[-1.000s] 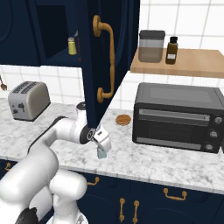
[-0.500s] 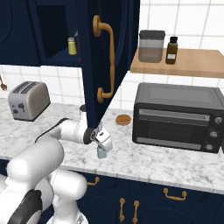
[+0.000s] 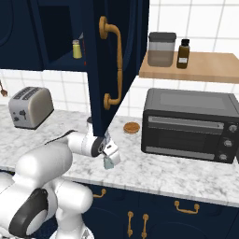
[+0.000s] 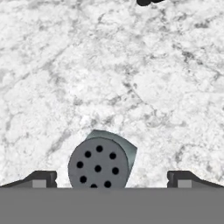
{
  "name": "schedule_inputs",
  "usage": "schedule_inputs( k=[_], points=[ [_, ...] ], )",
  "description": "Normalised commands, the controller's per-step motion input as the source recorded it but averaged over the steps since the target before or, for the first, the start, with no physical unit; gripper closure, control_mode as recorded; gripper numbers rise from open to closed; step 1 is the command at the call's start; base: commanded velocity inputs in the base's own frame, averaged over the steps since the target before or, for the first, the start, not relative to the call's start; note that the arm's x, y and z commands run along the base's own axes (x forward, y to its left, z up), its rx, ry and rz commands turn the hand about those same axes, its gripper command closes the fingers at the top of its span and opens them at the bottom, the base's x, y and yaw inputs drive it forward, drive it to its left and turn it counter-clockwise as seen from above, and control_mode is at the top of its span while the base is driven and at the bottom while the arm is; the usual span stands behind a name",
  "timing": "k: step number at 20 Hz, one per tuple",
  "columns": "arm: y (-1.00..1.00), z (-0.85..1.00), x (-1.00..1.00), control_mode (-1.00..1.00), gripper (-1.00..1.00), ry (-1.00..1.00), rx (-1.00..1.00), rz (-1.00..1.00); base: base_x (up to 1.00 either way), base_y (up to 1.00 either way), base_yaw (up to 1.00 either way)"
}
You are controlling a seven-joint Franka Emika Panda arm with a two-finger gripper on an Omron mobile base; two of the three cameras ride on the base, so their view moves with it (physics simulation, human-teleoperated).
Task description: Put the shaker and condiment bottle from the counter next to their counterparts in the cabinet.
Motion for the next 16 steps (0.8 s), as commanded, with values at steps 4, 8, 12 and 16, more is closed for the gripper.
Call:
schedule_inputs(
  k=[4,8,12,16],
  points=[
    [0.0,-0.33,0.0,-1.0,-1.0,0.0,0.0,0.0,0.0,0.0,0.0],
    [-0.01,-0.26,0.0,-1.0,1.0,0.0,0.0,0.0,0.0,0.0,0.0],
    [-0.02,-0.12,0.0,-1.0,1.0,0.0,0.0,0.0,0.0,0.0,0.0],
    [0.2,0.57,-0.07,-1.0,1.0,-0.11,0.0,0.0,0.0,0.0,0.0]
  ],
)
